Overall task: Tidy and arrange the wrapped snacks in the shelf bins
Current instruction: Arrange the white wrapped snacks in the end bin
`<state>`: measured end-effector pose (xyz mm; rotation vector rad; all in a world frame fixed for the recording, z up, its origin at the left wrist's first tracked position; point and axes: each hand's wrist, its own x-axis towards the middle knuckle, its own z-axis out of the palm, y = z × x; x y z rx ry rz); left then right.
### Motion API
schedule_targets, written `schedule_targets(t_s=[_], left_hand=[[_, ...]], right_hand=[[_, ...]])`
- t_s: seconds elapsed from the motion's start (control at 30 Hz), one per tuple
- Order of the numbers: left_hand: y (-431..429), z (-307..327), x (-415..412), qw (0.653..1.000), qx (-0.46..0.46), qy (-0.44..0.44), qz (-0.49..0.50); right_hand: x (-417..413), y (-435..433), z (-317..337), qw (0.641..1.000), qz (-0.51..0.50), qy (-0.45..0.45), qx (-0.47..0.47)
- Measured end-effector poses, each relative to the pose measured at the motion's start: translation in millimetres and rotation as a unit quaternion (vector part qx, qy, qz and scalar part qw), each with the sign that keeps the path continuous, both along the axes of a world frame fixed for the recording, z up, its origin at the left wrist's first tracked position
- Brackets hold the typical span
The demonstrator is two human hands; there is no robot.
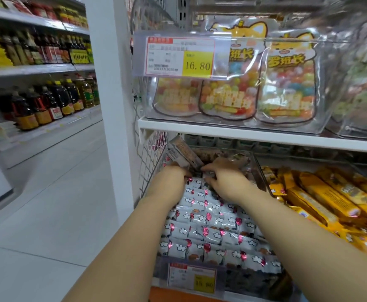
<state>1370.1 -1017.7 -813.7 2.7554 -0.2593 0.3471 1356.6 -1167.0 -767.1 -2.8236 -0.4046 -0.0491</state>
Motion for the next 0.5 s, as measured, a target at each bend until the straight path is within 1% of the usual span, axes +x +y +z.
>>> schedule_targets(t_s=[0.03, 0.13, 0.17, 0.23, 0.3, 0.4, 0.5], left_hand=[[1, 0, -1, 1.000, -0.002, 0.000, -0.006], [1, 1, -3, 1.000, 0.002, 0.009, -0.005], [1, 1, -3, 1.000, 0.000, 0.019, -0.002], [0, 3, -1, 0.999, 0.000, 0.042, -0.002], [-3, 3, -1, 0.998, 0.001, 0.060, -0.006], [-5, 3, -7, 0.998, 0.011, 0.065, -0.015], [-4, 5, -13, 0.998, 0.034, 0.055, -0.024]], right_hand=[[-1, -1, -4, 1.000, 0.002, -0.013, -0.015], [-7, -4, -15, 0.996, -0.028, -0.086, -0.019], [-9, -4, -17, 0.993, -0.036, -0.106, -0.044], [-12, -3, -20, 0.985, -0.047, -0.102, -0.134], [-12, -3, -21, 0.980, -0.056, -0.078, -0.173], [-9, -5, -22, 0.985, -0.048, -0.059, -0.156], [-13, -7, -21, 0.989, -0.039, -0.070, -0.124]])
